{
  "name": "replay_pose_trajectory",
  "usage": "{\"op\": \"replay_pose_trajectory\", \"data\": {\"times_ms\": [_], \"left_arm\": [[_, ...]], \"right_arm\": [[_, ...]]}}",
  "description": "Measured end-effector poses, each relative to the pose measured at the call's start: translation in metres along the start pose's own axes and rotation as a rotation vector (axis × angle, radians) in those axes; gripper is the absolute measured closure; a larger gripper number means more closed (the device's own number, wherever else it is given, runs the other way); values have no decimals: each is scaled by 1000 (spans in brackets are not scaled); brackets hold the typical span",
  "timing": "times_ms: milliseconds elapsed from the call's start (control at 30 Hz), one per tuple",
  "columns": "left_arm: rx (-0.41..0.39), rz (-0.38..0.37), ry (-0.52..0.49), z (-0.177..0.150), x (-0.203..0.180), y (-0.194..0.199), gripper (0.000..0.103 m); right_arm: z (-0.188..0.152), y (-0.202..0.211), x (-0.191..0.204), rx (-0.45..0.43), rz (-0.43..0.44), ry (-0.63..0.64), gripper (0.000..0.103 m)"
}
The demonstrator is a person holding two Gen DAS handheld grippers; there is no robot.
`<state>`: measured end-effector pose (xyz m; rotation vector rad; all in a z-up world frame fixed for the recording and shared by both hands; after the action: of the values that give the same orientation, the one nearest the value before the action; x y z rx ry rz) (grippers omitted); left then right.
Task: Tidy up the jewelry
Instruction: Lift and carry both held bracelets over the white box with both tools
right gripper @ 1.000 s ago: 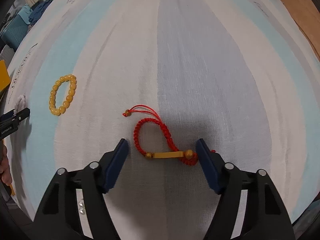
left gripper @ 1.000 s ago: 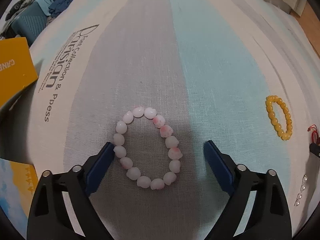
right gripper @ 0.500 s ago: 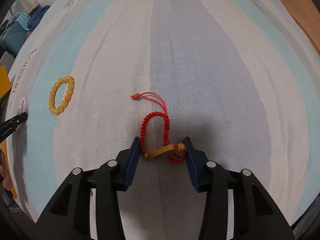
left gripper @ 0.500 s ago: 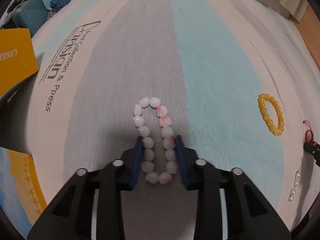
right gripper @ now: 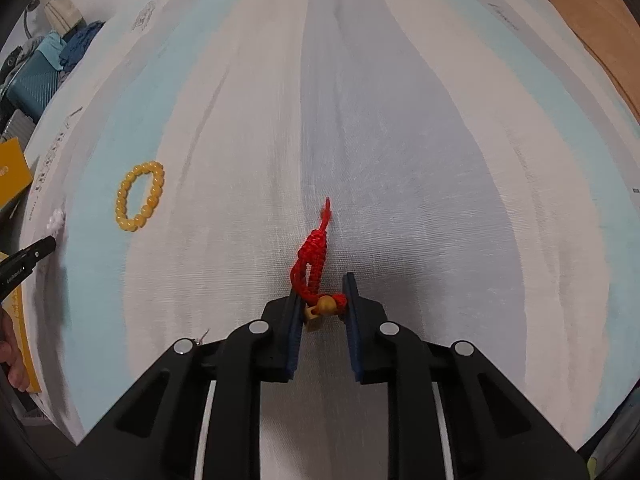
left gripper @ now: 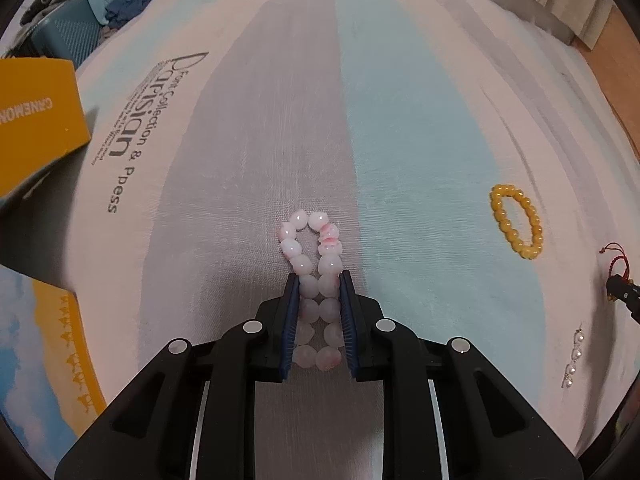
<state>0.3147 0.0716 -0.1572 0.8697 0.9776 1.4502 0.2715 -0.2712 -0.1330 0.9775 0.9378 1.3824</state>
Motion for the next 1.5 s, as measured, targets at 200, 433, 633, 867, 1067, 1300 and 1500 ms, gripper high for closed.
{"op": "replay_pose_trajectory", "data": {"times_ms": [200, 433, 633, 867, 1067, 1300, 1500], "left_arm": [[-30, -3, -1, 0, 1, 24, 84], [-56, -8, -4, -3, 2, 50, 91], [-76, -21, -2, -8, 2, 73, 91], [-105, -35, -3, -12, 3, 103, 91], [-132, -42, -8, -16, 3, 131, 91], [-145, -39, -12, -23, 6, 156, 91], [-160, -27, -4, -31, 17, 177, 91]], "right_arm": [[2, 19, 0, -23, 3, 0, 85], [8, 40, 14, -57, 11, 1, 85], [4, 59, 23, -81, 19, 9, 85], [0, 83, 33, -113, 30, 19, 85], [-2, 105, 45, -144, 40, 28, 85], [-7, 129, 65, -172, 53, 53, 85], [-13, 149, 89, -197, 63, 77, 85]]}}
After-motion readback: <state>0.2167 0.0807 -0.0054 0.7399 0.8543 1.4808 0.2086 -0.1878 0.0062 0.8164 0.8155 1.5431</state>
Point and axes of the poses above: each gripper's, at about its wrist camera, not at the fingertips, and y roughly against the way its jaws point, x to its left, z to its top, the point moved 3 cm from there along -y, roughly the way its jaws point, and after that the axes turned 2 degrees about y, right-handed, at the moved point
